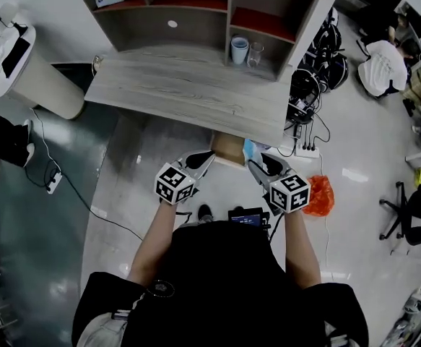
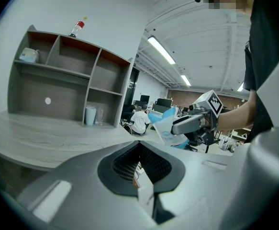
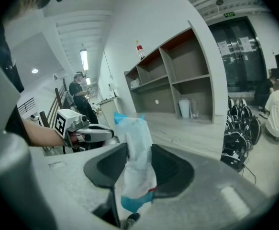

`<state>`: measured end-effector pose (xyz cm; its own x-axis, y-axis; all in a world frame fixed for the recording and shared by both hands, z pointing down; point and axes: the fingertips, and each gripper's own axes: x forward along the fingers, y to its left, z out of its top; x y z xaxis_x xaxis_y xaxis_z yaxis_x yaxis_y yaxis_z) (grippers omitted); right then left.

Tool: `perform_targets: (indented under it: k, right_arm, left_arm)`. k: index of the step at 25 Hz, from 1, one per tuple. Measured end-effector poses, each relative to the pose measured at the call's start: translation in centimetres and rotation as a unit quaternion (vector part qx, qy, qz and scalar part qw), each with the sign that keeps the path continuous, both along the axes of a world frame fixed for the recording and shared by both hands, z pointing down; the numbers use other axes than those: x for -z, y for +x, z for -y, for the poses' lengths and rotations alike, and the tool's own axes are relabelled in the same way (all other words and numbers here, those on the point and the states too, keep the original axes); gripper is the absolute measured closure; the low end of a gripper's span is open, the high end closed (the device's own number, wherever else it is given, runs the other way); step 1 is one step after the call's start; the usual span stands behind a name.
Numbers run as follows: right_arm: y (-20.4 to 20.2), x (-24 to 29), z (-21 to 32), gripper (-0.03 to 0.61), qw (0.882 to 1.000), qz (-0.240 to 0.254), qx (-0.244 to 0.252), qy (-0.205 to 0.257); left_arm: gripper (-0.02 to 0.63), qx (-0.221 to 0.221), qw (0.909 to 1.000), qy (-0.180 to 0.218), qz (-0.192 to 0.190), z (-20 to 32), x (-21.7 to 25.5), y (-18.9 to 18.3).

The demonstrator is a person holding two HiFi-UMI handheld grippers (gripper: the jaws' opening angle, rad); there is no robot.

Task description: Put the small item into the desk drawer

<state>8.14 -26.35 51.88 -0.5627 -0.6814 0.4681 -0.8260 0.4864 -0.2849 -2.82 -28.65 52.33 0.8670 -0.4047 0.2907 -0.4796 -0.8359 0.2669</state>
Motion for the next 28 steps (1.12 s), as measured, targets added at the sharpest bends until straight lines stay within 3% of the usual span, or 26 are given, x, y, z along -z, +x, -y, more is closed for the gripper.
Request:
perform_targets:
  k: [9,28]
  right_arm:
    - [1.4,0.8,0.2,0.414,1.000,0.002,0.027,0.009]
    - [3.2,0.7,-1.3,0.414,0.999,0.020,0.049,0.007]
  left_arm:
    - [0.612,0.026,0.9996,0.006,0.000,-0.5,0.6,1.4]
    - [0.612,0.039,0.9990,0.007,0.019,-2.2,0.8,3.2]
